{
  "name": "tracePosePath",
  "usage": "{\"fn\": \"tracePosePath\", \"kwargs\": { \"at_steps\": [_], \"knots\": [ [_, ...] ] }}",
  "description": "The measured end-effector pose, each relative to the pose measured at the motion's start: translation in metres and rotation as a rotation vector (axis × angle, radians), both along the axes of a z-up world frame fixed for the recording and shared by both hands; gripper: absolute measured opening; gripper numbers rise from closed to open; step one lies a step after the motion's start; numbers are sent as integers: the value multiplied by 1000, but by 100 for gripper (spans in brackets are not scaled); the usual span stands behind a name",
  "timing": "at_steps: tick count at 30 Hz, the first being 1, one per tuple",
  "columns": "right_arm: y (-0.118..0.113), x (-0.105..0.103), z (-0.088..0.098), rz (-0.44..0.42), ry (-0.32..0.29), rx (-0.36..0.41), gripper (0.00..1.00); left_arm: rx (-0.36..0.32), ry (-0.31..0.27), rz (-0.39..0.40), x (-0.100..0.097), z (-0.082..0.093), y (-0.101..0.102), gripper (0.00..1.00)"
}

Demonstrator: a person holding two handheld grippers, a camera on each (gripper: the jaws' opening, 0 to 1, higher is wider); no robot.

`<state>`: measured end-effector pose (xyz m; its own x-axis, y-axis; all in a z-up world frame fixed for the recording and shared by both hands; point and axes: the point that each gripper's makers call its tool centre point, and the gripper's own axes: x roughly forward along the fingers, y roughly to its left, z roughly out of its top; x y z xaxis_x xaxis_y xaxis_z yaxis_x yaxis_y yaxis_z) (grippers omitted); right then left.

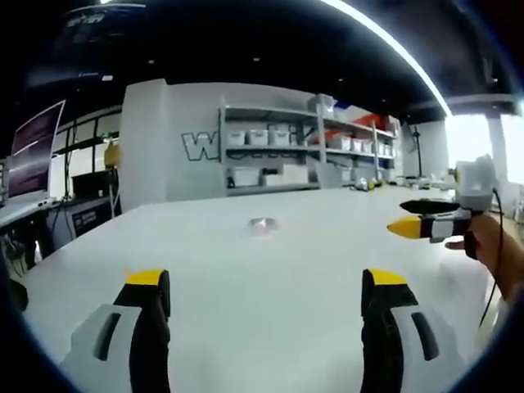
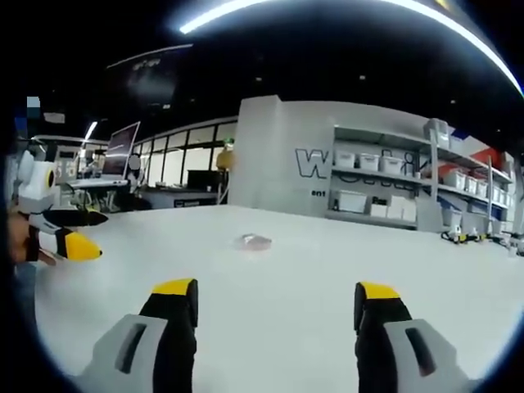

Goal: Open the resealable bag by pulling the two sides of the seal apart until the entire bag opening is separated and visibly accessible.

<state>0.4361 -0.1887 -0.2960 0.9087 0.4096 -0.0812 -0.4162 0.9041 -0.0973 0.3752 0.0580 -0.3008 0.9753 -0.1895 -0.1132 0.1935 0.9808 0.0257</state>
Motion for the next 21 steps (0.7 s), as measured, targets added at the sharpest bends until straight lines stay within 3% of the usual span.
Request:
{"fn": "tracePosePath", "kwargs": {
  "at_steps": [13, 21],
  "knots": [
    [4, 4, -6, 22, 19, 3, 75, -34, 1, -34, 0, -4, -9, 92],
    [14, 2, -6, 72, 15, 6, 65, -29, -10, -51, -1, -2, -12, 89]
  ]
}}
